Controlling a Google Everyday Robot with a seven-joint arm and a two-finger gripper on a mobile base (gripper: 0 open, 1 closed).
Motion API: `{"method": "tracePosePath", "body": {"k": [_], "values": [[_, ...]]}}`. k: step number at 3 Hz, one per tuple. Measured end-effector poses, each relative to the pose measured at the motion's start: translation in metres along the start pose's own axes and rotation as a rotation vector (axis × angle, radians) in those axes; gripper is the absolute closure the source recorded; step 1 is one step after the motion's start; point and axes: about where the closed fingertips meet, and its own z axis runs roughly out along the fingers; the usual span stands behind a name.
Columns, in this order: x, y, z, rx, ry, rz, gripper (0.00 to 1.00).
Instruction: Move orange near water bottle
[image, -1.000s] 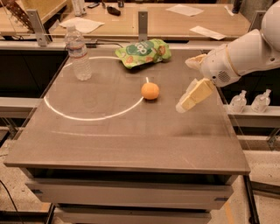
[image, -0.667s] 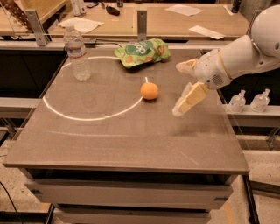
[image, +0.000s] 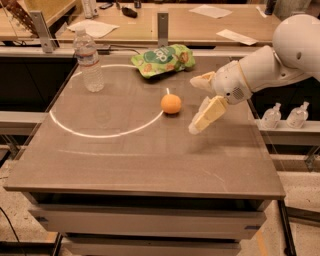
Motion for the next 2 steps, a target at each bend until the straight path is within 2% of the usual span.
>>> {"method": "tracePosePath", "body": {"k": [2], "values": [[-0.014, -0.014, 0.025, -0.051, -0.034, 0.047, 0.0]]}}
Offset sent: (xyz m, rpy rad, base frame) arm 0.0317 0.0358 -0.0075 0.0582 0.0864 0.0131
